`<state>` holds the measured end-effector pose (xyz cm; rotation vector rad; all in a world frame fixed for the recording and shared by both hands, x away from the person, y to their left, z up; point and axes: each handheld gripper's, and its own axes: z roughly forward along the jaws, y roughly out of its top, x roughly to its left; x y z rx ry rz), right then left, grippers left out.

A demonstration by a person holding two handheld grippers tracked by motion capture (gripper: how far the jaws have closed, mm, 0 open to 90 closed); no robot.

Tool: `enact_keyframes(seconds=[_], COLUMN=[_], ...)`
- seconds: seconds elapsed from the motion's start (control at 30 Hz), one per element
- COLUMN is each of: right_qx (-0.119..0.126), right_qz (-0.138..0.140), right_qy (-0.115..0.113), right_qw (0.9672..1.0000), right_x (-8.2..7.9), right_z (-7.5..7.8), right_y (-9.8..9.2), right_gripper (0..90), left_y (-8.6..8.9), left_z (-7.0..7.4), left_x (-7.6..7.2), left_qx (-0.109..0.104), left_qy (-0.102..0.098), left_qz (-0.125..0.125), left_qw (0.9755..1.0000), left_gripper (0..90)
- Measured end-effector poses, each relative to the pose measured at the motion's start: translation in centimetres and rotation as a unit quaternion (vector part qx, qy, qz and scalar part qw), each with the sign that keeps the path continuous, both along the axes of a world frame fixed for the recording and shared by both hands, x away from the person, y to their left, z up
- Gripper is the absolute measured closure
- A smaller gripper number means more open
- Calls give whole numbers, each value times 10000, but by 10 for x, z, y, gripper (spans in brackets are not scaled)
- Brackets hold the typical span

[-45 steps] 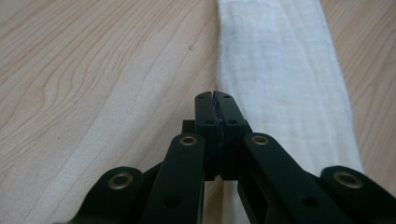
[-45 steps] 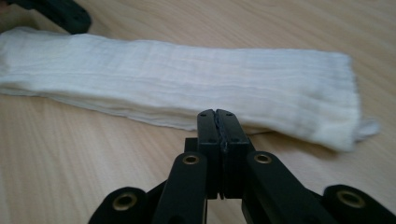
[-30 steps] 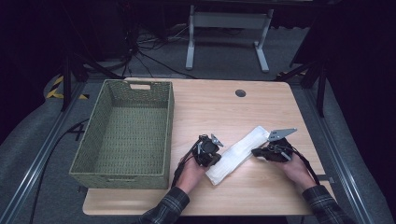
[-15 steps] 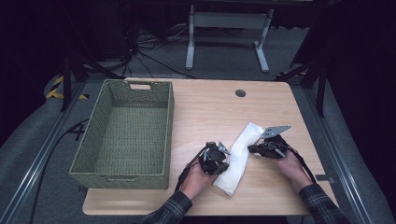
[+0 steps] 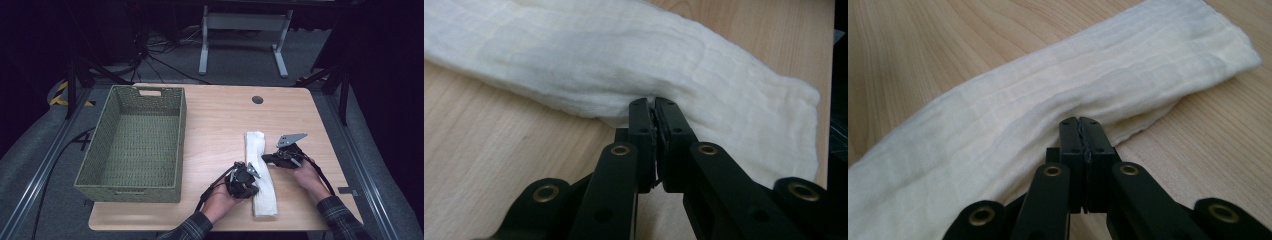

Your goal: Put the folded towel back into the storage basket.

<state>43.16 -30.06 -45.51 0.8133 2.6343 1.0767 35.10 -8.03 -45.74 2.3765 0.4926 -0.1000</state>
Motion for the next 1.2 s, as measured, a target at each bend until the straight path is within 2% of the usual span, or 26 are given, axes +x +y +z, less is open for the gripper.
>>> enact_keyframes(seconds=[0.2, 0.23, 0.37, 0.47, 0.6, 0.67, 0.97, 1.17, 1.2], right_qx=[49, 70, 114, 140, 66, 60, 54, 68, 68], right_qz=[20, 6, -25, -92, -189, -220, -339, -405, -414], right_qy=[-24, -24, -56, -64, -67, -68, -73, -102, -80], right_qw=[10000, 10000, 9999, 9998, 9998, 9997, 9994, 9991, 9991], right_x=[-2, -3, -6, -9, -13, -15, -22, -23, -23], right_z=[4, 4, 8, 10, 11, 11, 13, 13, 13], right_y=[-5, -6, -13, -19, -26, -29, -40, -45, -44], right_gripper=[875, 856, 774, 685, 539, 503, 423, 407, 403], left_y=[6, 7, 12, 13, 8, 2, -21, -30, -31], left_z=[5, 6, 14, 20, 24, 25, 19, 6, 3], left_x=[2, 2, 6, 9, 11, 12, 20, 21, 20], left_qx=[14, -63, -75, -111, -187, -170, 30, 263, 321], left_qy=[-76, -87, -208, -422, -399, -500, -702, -761, -789], left_qz=[-30, 3, -28, -235, -447, -569, -879, -949, -1006], left_qw=[10000, 9999, 9998, 9988, 9980, 9970, 9937, 9922, 9913], left_gripper=[791, 766, 637, 515, 382, 340, 178, 147, 143])
